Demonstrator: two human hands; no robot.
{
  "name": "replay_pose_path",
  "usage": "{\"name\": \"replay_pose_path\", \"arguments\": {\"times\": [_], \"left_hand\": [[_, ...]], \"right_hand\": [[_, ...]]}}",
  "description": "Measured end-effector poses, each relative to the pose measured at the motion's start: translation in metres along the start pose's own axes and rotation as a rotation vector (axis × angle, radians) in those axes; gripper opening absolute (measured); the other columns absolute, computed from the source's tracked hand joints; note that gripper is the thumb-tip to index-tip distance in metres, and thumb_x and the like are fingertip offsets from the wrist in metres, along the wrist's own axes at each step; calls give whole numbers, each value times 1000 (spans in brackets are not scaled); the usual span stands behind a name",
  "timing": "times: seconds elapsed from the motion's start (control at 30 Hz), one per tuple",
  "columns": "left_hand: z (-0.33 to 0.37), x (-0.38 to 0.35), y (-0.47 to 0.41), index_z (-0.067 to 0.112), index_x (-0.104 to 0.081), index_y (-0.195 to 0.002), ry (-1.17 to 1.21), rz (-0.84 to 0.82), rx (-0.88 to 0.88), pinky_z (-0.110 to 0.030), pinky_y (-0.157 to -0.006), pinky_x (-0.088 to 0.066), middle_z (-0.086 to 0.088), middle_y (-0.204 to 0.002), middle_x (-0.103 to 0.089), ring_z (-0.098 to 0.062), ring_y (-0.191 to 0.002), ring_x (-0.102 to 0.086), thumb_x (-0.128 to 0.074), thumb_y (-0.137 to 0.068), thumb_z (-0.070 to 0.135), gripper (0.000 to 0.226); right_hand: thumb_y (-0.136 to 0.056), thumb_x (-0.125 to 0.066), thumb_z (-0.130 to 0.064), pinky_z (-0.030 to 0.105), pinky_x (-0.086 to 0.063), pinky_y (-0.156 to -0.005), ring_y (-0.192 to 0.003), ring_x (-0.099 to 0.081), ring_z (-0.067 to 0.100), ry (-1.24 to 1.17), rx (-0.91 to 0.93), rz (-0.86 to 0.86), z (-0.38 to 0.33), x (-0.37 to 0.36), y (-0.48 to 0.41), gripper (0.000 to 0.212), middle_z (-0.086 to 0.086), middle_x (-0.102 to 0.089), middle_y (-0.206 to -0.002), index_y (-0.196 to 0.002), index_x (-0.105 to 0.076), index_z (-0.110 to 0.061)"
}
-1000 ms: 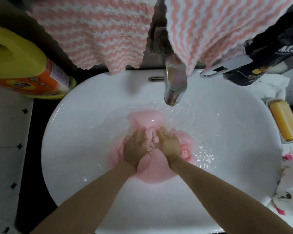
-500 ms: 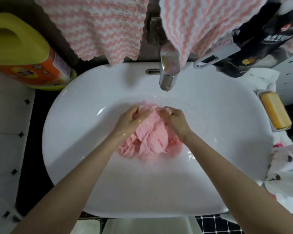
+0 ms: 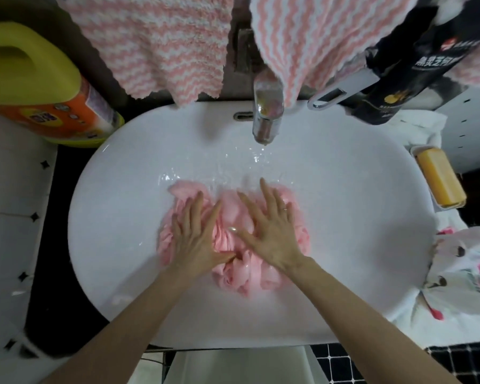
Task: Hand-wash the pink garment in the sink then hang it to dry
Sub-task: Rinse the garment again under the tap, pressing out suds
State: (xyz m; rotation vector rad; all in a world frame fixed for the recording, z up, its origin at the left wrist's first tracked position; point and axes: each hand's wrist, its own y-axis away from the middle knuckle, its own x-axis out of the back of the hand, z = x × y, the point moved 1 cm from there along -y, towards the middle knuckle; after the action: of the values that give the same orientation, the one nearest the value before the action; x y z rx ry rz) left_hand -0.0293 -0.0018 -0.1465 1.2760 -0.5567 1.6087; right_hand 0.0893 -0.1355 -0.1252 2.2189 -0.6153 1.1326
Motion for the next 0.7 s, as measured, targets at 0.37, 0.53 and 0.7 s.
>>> {"name": "replay_pose_path", "arguments": {"times": [0.37,0.53,0.7], "left_hand": [[8,-36,-16,20,-53,-115,-238,237,-22,-39,-64,-42,-11,-113,-59,-34,-92,-56,-46,-82,41,40],[12,-45,-25,21,-49,-100,-313,352,-34,-35,-55,-39,-5,-100,-52,-26,-85,-46,-46,-83,29,19],[12,-42,-29,20,-56,-88,-375,333,-74,-35,-55,-36,-5,-91,-55,-26,-82,-45,-43,-84,32,18]], "right_hand": [[-89,-36,-49,40,-52,-67,-79,-63,36,149,42,121,11,-40,-24,46,12,-62,-114,-106,-66,-18],[-80,-45,-38,31,-47,-48,-61,-61,32,159,13,172,16,-46,-31,34,13,-62,-95,-92,-68,-16],[-79,-44,-31,32,-48,-52,-63,-61,30,194,27,225,17,-50,-26,32,11,-64,-93,-93,-69,-15]]}}
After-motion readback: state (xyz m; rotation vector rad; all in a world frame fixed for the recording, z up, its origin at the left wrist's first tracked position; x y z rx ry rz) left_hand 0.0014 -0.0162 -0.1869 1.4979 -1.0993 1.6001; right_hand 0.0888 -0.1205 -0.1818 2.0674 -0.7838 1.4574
